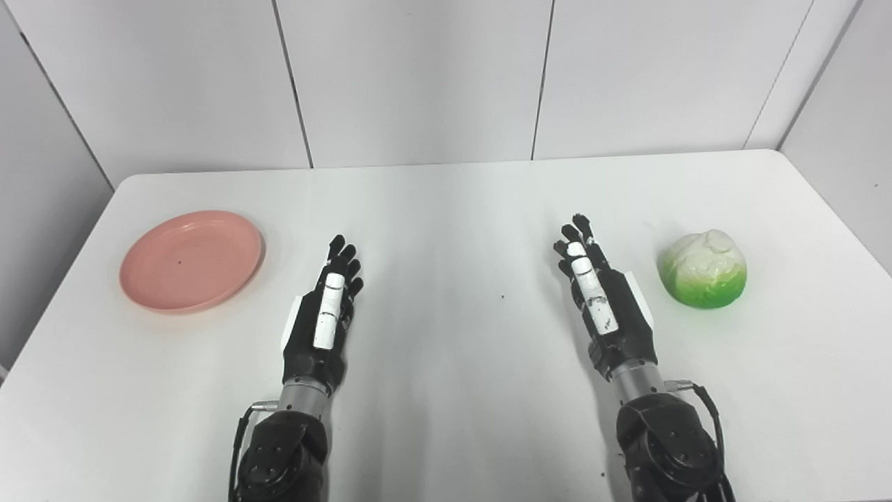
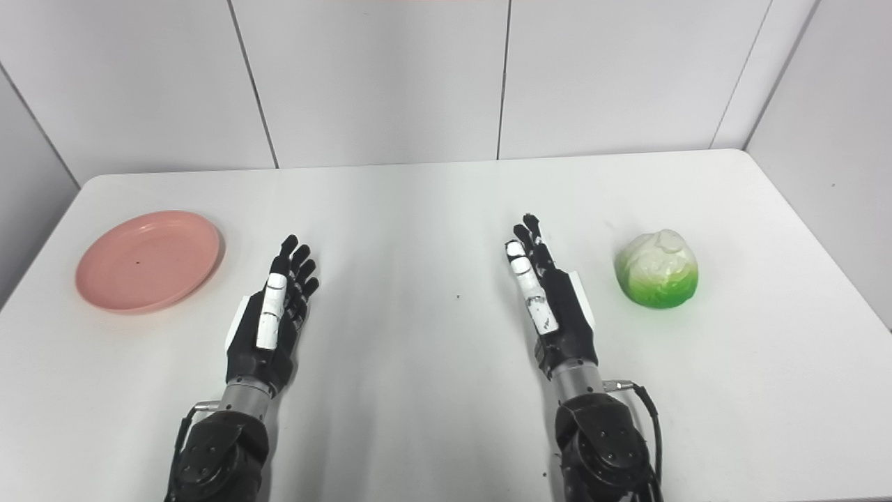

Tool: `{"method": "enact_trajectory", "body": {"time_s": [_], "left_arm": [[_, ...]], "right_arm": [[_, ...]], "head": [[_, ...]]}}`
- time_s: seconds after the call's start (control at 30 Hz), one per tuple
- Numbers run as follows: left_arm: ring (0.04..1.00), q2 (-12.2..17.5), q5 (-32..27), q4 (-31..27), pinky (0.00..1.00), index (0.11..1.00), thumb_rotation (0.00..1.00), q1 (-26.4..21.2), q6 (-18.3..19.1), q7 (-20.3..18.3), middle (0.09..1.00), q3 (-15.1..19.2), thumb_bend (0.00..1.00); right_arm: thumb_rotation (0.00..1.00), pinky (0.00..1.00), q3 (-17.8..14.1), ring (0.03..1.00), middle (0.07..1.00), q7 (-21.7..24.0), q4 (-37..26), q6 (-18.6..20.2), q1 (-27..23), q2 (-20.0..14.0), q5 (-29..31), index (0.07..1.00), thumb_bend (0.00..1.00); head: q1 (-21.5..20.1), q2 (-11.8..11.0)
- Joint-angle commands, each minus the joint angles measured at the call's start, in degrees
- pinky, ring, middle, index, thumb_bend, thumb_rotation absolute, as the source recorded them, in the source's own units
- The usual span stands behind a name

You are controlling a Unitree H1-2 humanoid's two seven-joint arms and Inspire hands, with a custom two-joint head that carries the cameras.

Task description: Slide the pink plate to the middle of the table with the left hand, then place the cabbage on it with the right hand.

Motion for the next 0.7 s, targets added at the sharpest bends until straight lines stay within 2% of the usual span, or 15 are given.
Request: {"method": "enact_trajectory", "body": {"time_s": [0.0,0.1,0.23,0.37,0.53,0.67], "left_arm": [[1.000,0.43,-0.30,-0.74,1.00,1.000,0.93,-3.17,-0.53,-1.19,1.000,-0.28,0.74],[1.000,1.04,-0.24,0.07,1.00,1.000,0.93,-3.38,-1.06,-1.57,1.000,-0.42,0.74],[1.000,1.29,0.30,0.42,1.00,1.000,0.93,-3.80,-0.74,-1.41,1.000,-0.40,0.74],[1.000,0.10,-0.19,1.29,1.00,1.000,0.87,-3.63,-2.86,-0.46,1.000,0.48,0.75],[1.000,1.67,1.29,0.10,1.00,1.000,0.93,-3.64,-0.31,-1.46,1.000,-0.81,0.75],[1.000,2.09,0.74,1.34,1.00,1.000,0.93,-4.13,-1.12,-2.01,1.000,-1.04,0.76]], "right_arm": [[0.81,1.00,-0.21,0.952,0.961,-0.03,-0.35,-0.75,-2.45,0.51,0.51,0.985,0.65],[0.83,1.00,0.03,0.970,0.977,0.25,0.87,-1.41,-2.67,0.24,0.31,0.998,0.66],[0.85,1.00,0.18,0.974,0.982,0.37,1.11,-2.24,-2.26,-0.14,-0.14,1.000,0.66],[0.86,0.98,0.62,0.963,0.983,0.97,0.92,-3.46,-1.95,-0.77,-0.74,1.000,0.59],[0.86,0.99,0.41,0.954,0.973,0.80,0.67,-2.31,-1.88,-0.59,-0.56,1.000,0.61],[0.83,1.00,0.11,0.965,0.974,0.98,1.30,-2.05,-2.02,-0.47,0.27,0.999,0.63]], "head": [[0.25,-0.22],[1.39,-0.92],[2.93,-0.59],[2.41,-1.14],[2.08,-1.00],[1.88,-1.63]]}}
